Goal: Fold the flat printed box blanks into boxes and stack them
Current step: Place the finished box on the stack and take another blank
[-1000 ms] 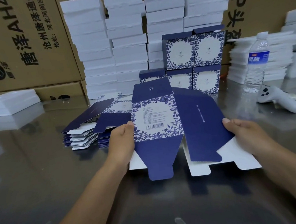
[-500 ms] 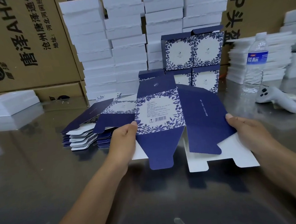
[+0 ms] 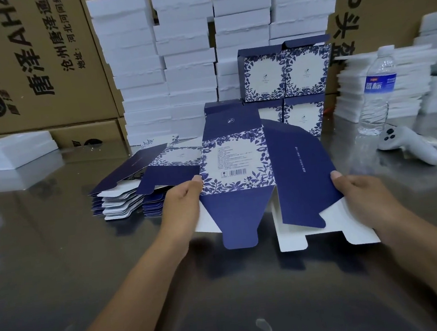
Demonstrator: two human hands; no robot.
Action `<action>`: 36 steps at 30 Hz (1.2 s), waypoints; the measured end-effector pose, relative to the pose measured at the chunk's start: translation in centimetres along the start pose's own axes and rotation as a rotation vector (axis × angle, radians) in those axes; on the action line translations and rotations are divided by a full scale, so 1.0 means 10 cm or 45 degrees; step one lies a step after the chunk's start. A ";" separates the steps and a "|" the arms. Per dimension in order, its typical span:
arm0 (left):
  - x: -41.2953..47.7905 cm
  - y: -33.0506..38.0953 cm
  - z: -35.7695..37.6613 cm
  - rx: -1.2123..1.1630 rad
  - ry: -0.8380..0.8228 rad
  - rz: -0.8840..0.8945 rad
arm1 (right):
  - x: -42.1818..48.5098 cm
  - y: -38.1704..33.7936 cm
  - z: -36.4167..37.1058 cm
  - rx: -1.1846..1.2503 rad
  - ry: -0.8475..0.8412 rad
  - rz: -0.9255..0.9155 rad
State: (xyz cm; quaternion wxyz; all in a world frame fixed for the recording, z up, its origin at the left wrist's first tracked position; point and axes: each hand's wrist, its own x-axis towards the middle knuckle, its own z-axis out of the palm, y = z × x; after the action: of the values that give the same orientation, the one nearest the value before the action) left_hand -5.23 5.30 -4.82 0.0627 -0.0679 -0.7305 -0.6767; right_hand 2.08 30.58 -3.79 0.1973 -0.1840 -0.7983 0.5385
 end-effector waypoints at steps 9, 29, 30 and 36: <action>-0.02 0.02 0.00 -0.016 -0.087 -0.042 | -0.01 -0.03 -0.01 0.124 0.066 0.026; -0.07 0.13 0.04 -0.592 -0.305 -0.204 | -0.01 0.16 0.15 -0.238 0.092 -0.376; -0.09 0.13 0.07 -0.607 -0.327 -0.207 | -0.03 0.16 0.17 -0.293 0.087 -0.423; -0.14 0.18 0.13 -0.460 -0.395 -0.123 | -0.01 0.20 0.18 -0.354 -0.035 -0.541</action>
State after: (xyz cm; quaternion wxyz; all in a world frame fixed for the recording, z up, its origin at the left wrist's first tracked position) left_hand -3.53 6.76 -3.42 -0.0959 -0.1462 -0.6008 -0.7801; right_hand 1.39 29.85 -6.22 0.2679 -0.0300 -0.8881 0.3724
